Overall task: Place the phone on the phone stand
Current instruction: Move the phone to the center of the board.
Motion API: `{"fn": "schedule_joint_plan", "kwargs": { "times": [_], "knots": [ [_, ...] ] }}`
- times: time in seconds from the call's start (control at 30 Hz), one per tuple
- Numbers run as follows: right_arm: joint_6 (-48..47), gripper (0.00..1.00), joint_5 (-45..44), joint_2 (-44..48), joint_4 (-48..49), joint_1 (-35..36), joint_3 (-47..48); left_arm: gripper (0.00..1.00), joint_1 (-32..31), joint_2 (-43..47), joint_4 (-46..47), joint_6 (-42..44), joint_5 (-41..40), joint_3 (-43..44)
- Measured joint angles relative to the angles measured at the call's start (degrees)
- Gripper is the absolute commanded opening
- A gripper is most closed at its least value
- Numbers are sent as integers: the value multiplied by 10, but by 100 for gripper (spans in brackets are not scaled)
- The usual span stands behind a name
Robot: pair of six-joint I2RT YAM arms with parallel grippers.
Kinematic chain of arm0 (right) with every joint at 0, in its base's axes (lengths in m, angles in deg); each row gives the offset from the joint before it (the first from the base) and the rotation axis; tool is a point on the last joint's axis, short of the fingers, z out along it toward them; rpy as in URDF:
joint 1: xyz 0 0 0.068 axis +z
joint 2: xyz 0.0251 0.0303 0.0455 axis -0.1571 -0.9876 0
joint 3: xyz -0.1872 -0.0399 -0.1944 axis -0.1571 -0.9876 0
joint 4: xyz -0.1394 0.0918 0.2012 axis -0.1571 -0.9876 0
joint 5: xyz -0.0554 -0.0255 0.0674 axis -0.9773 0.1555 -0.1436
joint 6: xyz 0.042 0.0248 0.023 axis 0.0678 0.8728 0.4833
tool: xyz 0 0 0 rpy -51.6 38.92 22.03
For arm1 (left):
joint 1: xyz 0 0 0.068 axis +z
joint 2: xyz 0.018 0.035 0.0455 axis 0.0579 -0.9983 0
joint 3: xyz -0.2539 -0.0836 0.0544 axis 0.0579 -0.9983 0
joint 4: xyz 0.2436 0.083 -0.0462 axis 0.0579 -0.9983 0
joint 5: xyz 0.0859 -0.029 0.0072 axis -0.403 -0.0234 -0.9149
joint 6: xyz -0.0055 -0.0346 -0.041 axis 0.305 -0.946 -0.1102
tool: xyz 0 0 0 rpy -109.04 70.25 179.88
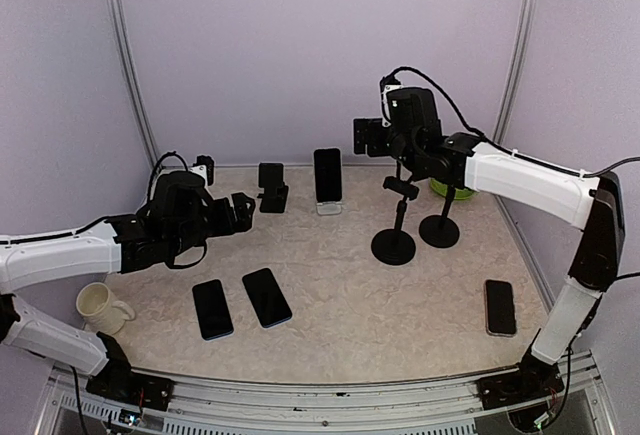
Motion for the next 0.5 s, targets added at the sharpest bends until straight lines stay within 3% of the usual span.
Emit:
{"fn": "schedule_joint_plan", "kwargs": {
  "times": [0.5],
  "knots": [
    [83,100,-20,201,-128,-52,-172,99,-2,-14,8,2,12,4]
  ]
}}
